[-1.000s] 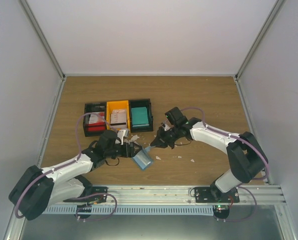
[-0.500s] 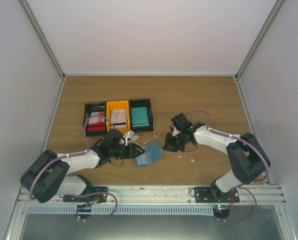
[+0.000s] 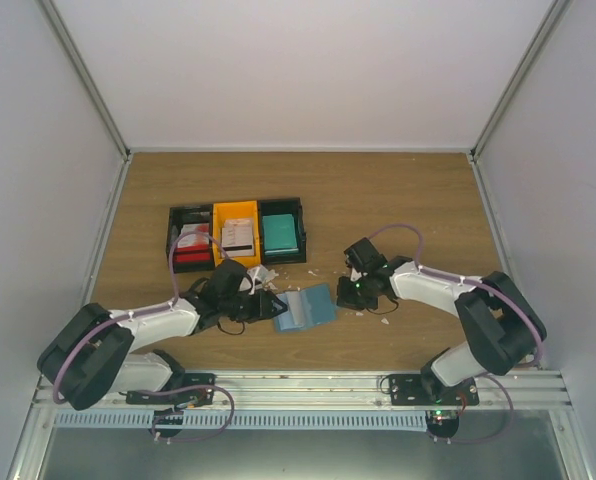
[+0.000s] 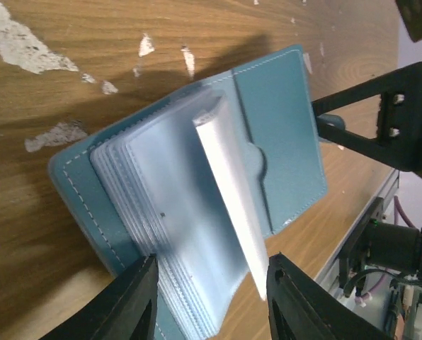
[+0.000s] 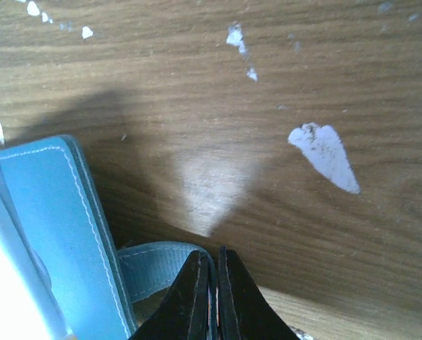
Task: Put the credit cards into the card holder
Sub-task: Open the card holder at the center of the board.
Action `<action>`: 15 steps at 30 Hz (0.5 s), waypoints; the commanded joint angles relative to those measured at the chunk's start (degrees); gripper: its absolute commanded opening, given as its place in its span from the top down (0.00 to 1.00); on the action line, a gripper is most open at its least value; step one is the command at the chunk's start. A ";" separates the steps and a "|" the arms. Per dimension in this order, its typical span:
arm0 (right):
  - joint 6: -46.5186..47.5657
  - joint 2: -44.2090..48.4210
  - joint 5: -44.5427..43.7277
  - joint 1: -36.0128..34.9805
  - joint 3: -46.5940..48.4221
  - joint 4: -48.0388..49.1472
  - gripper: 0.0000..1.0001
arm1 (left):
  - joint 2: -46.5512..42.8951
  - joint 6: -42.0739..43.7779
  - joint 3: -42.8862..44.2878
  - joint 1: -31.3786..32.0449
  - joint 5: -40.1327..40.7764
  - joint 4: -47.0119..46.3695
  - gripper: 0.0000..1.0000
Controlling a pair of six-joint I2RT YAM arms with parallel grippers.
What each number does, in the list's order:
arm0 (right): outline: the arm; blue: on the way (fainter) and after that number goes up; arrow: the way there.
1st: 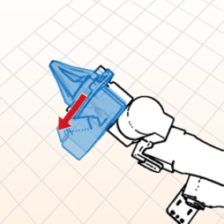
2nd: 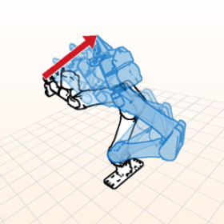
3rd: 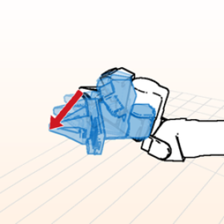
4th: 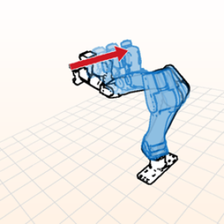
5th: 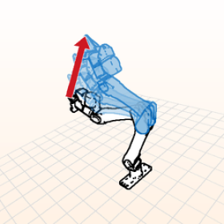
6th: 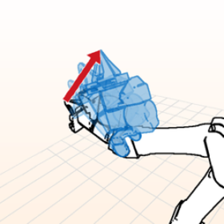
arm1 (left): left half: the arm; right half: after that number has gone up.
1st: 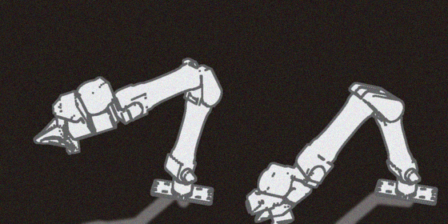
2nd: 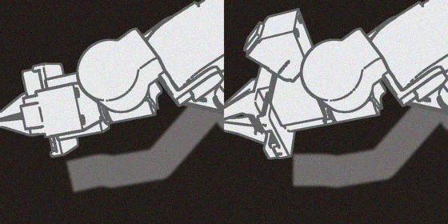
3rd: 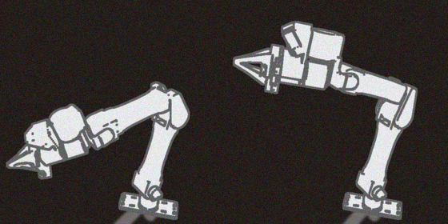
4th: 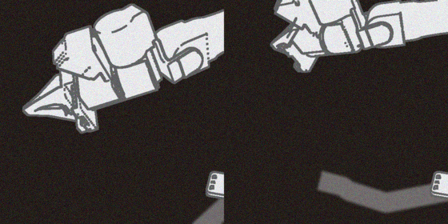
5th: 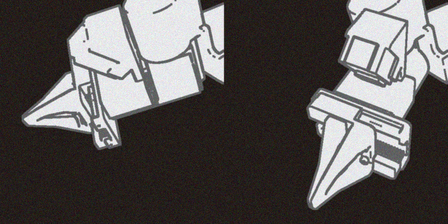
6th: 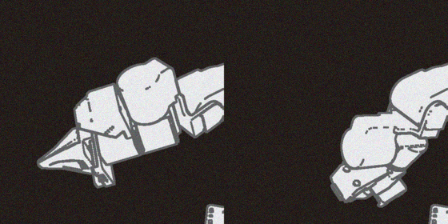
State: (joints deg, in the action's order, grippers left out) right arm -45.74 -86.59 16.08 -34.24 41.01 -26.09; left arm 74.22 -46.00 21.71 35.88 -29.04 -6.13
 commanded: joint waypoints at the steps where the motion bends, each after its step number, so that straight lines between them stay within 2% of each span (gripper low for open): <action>1: 0.57 2.32 -2.54 -1.87 -1.81 2.82 0.98 | -2.76 -1.72 -0.94 0.86 0.08 -0.24 0.55; 5: 0.65 2.07 -2.10 -2.87 -1.94 4.27 0.98 | 0.13 -1.62 0.97 1.01 -2.25 -3.20 0.61; 8: 0.82 2.31 -3.61 -3.34 -1.52 3.53 0.98 | -1.02 -1.44 2.78 1.49 -0.64 -1.38 0.70; 12: 0.68 3.42 -5.62 -3.65 -1.40 2.66 0.98 | -4.54 0.11 4.30 1.65 2.94 3.51 0.68; 15: 1.01 4.18 -5.52 -3.93 -1.29 2.55 0.97 | -6.04 -0.16 4.46 1.65 0.21 2.75 0.66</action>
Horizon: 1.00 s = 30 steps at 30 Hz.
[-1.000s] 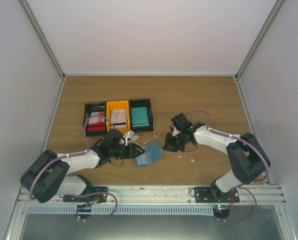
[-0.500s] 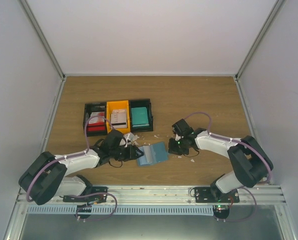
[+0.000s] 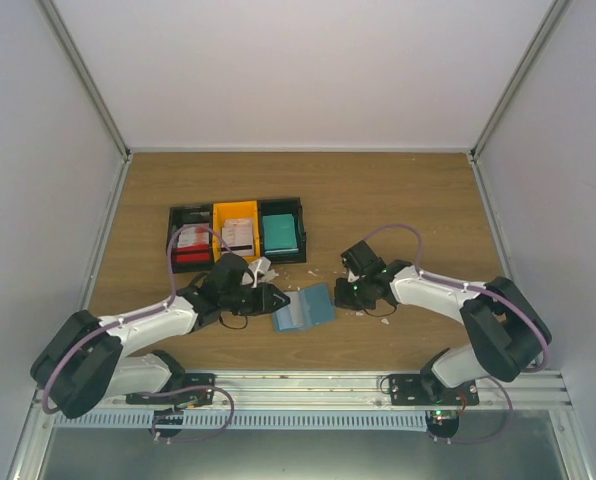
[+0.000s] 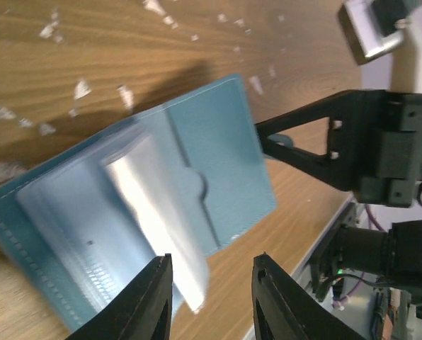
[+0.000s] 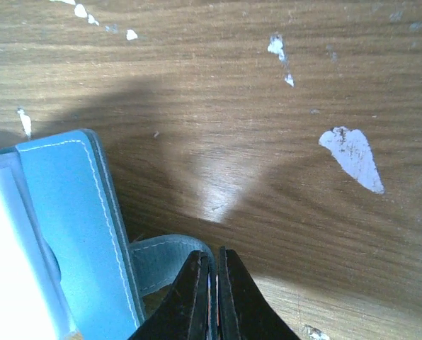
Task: Put the credit cards into the card holder
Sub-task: Open the card holder at the center of the board.
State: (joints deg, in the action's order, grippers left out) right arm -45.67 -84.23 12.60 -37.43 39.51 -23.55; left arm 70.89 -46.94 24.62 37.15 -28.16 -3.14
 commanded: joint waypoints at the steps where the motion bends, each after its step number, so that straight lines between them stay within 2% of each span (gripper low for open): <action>1: 1.15 1.91 -1.75 -0.86 0.12 0.34 0.97 | -2.73 0.45 1.42 0.38 -1.82 -1.19 0.65; 6: 1.51 1.74 -1.27 -0.98 0.18 1.05 0.97 | 1.31 0.20 1.87 0.46 -2.76 -2.40 0.65; 12: 1.34 2.34 -3.88 -1.48 0.14 0.66 0.95 | 8.71 1.00 3.40 0.85 -6.39 -3.79 0.54; 15: 1.79 4.02 -4.52 -1.66 0.49 1.21 0.87 | 9.89 1.29 4.24 1.07 -6.52 -3.96 0.54; 22: 8.01 9.42 -2.85 -1.76 3.69 -0.42 0.59 | 11.62 1.75 6.16 1.26 -8.39 -4.78 0.57; 25: 10.29 11.55 -1.65 -1.77 5.51 -1.98 0.53 | 12.17 2.13 6.63 1.26 -9.70 -5.64 0.57; 30: 11.34 14.50 -1.26 -1.83 6.72 -3.41 0.50 | 14.17 1.79 7.45 1.50 -12.91 -9.54 0.55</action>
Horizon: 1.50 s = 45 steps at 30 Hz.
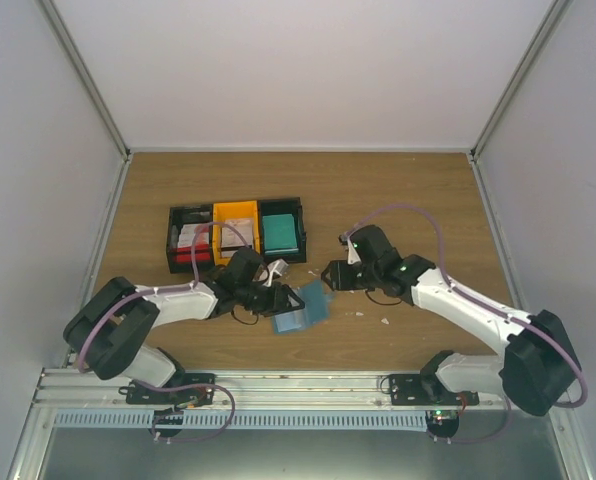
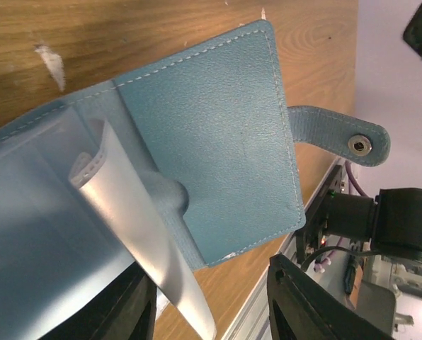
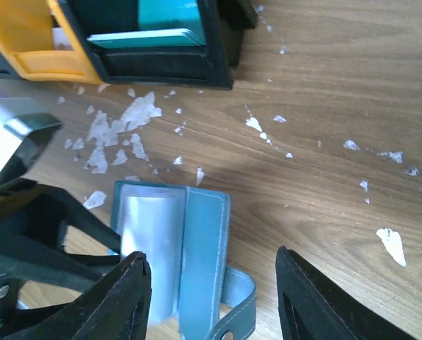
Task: Put the credit cards into the card holder
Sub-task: Open the card holder at the center of the board.
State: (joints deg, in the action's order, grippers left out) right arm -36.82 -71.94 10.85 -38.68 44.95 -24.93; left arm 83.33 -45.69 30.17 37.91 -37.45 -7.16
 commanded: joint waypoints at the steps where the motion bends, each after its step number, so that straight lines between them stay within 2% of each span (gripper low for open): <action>1: 2.49 2.94 0.67 -0.53 1.16 -1.98 0.51 | 2.14 0.59 2.36 0.82 -3.89 -5.93 0.54; 8: 1.10 10.07 7.05 -0.52 -5.67 3.60 0.67 | 4.96 1.47 5.77 1.58 -3.29 -6.40 0.52; 11: 0.81 12.57 11.55 -0.48 -8.28 6.65 0.67 | 6.84 2.13 7.49 2.03 -2.85 -5.57 0.50; 14: 0.56 13.70 16.54 -0.52 -10.81 11.36 0.62 | 9.14 3.46 9.52 2.38 -2.17 -3.50 0.49; 16: 0.49 13.35 20.59 -0.52 -12.06 14.24 0.61 | 10.58 4.11 10.53 2.43 -1.52 -2.25 0.51; 19: 0.20 12.63 24.04 -0.56 -13.66 18.38 0.69 | 12.16 4.28 11.25 2.43 -0.86 -1.71 0.57; 23: 0.76 8.48 24.24 -0.60 -14.48 19.87 0.84 | 13.35 4.23 11.89 2.43 -0.76 -1.85 0.61; 29: 1.97 0.82 23.69 -1.00 -14.57 20.71 0.88 | 14.51 4.08 12.23 2.43 -0.60 -1.85 0.67; 34: 2.33 -4.08 19.85 -1.97 -13.44 19.15 0.90 | 14.76 3.98 12.25 2.43 -0.69 -2.19 0.72; 41: 1.59 -12.39 12.45 -3.18 -12.46 17.14 0.91 | 12.00 4.51 11.42 2.43 0.86 -1.87 0.71; 45: -0.30 -14.65 7.55 -3.42 -11.52 14.61 0.91 | 7.70 6.42 11.61 2.27 5.21 1.83 0.68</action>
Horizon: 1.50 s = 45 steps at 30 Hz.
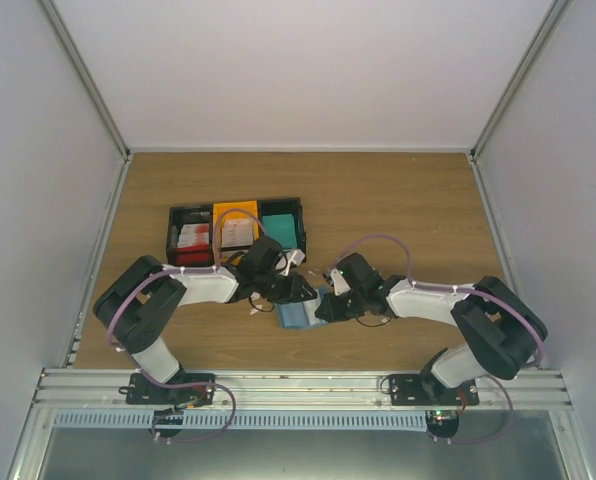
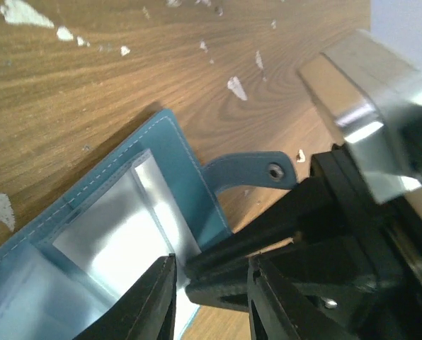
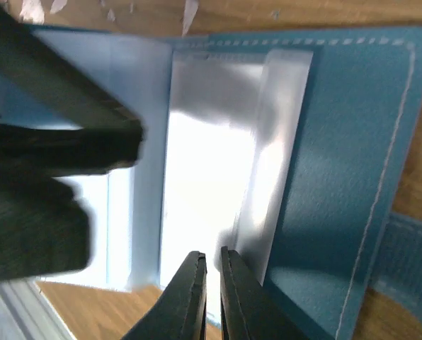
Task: Put the credit cards into the card holder
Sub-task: Open the card holder at the center of the board, then pick up the credit card from the storage box.
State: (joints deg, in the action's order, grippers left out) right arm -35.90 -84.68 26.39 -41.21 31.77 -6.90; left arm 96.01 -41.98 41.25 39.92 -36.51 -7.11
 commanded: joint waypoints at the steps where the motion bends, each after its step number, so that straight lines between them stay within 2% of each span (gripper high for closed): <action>1: -1.42 -2.00 -8.97 -1.03 2.27 -4.23 0.91 | -6.31 3.69 1.03 0.17 5.72 3.45 0.67; 6: -1.10 -0.29 -12.27 -3.60 6.99 -7.72 0.87 | -12.98 11.21 6.49 -0.17 16.18 15.99 0.60; 12: -2.18 -5.73 -21.23 -10.11 15.85 -16.27 0.73 | -17.51 16.73 12.76 -3.05 27.46 27.76 0.56; 20: -7.24 -15.49 -31.22 -17.69 23.02 -24.72 0.44 | -18.57 21.51 16.77 -9.91 25.59 30.43 0.56; 24: -8.77 -18.48 -35.31 -19.17 24.18 -28.72 0.37 | -15.85 25.02 19.86 -11.33 25.14 31.47 0.56; 31: -10.36 -19.39 -36.21 -19.35 21.31 -28.84 0.35 | -10.12 31.07 24.79 -11.67 22.91 32.80 0.57; 38: -11.48 -11.00 -31.44 -18.11 14.13 -18.21 0.35 | -6.16 40.34 26.52 -12.45 21.27 34.06 0.57; 40: -11.12 -9.64 -29.62 -17.31 12.40 -15.73 0.35 | -4.79 42.85 26.93 -12.64 20.94 34.56 0.54; 45: -9.72 -7.24 -24.17 -14.72 9.38 -12.20 0.36 | 0.68 47.97 29.59 -12.65 18.27 36.98 0.39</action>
State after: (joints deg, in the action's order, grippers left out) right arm -45.47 -91.39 -2.24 -58.08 45.43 -16.80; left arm 92.82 -0.36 67.68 27.64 -15.53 28.16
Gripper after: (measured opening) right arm 0.644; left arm 0.577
